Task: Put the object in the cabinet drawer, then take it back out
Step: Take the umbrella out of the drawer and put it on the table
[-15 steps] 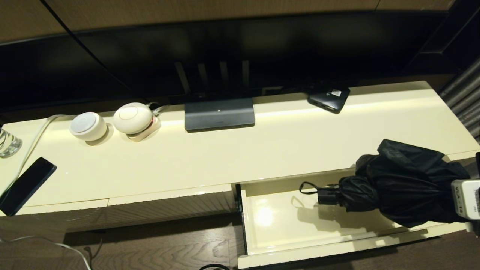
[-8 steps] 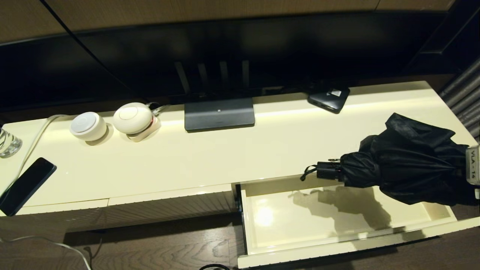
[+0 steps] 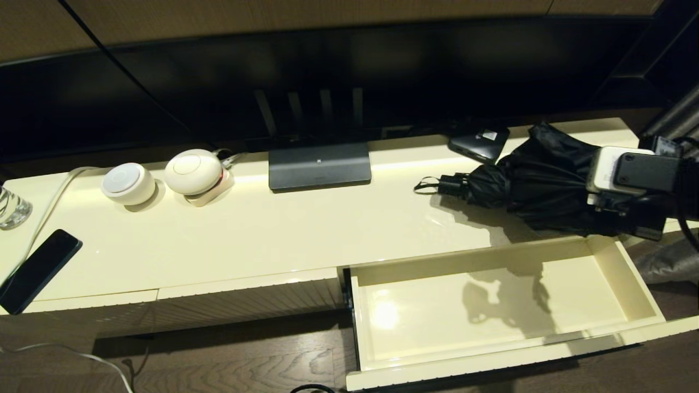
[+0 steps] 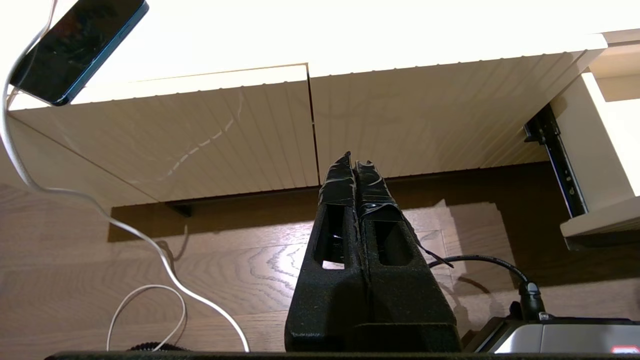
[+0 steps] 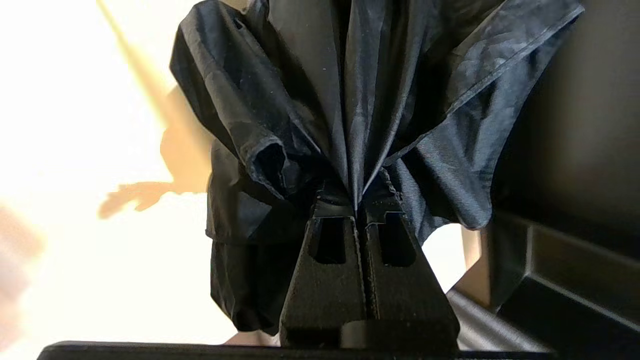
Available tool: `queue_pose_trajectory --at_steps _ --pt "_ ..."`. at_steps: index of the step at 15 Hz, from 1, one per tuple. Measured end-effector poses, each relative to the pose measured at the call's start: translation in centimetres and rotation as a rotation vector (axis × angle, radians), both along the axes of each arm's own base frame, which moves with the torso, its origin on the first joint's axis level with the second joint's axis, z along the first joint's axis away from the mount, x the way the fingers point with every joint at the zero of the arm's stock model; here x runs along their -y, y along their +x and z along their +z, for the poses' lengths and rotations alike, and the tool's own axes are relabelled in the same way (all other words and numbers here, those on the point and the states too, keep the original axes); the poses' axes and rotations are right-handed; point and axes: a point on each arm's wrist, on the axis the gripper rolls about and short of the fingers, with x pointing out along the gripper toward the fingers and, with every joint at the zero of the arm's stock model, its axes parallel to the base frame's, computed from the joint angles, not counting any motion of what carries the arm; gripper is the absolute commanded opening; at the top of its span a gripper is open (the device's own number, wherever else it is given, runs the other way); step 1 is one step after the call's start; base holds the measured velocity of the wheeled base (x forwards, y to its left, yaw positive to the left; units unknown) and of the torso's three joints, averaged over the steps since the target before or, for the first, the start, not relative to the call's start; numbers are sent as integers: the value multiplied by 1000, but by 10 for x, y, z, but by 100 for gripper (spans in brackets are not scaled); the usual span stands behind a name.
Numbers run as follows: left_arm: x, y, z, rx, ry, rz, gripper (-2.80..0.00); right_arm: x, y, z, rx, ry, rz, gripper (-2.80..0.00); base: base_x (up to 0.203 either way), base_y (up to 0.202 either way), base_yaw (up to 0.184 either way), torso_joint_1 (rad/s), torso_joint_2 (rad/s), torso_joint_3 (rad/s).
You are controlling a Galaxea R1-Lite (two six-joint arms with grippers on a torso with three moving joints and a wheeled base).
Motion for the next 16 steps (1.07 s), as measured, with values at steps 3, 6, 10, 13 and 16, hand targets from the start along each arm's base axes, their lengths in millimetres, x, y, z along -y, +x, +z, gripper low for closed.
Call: queue_pose_trajectory --at_steps 3,6,10,13,16 --pt "0 0 0 0 0 0 -280 -3 29 -11 21 -6 1 -280 0 0 0 0 0 0" --pt "0 0 0 0 0 0 -280 -4 40 -24 -24 -12 2 0 0 0 0 0 0 0" --pt "0 0 0 0 0 0 -280 -4 42 -29 -36 -34 3 0 0 0 0 0 0 0" --pt "0 0 0 0 0 0 -280 -4 36 -26 -32 -40 0 0 0 0 0 0 0 0" --pt "0 0 0 0 0 0 -280 -3 22 -19 -2 -47 3 0 0 0 0 0 0 0"
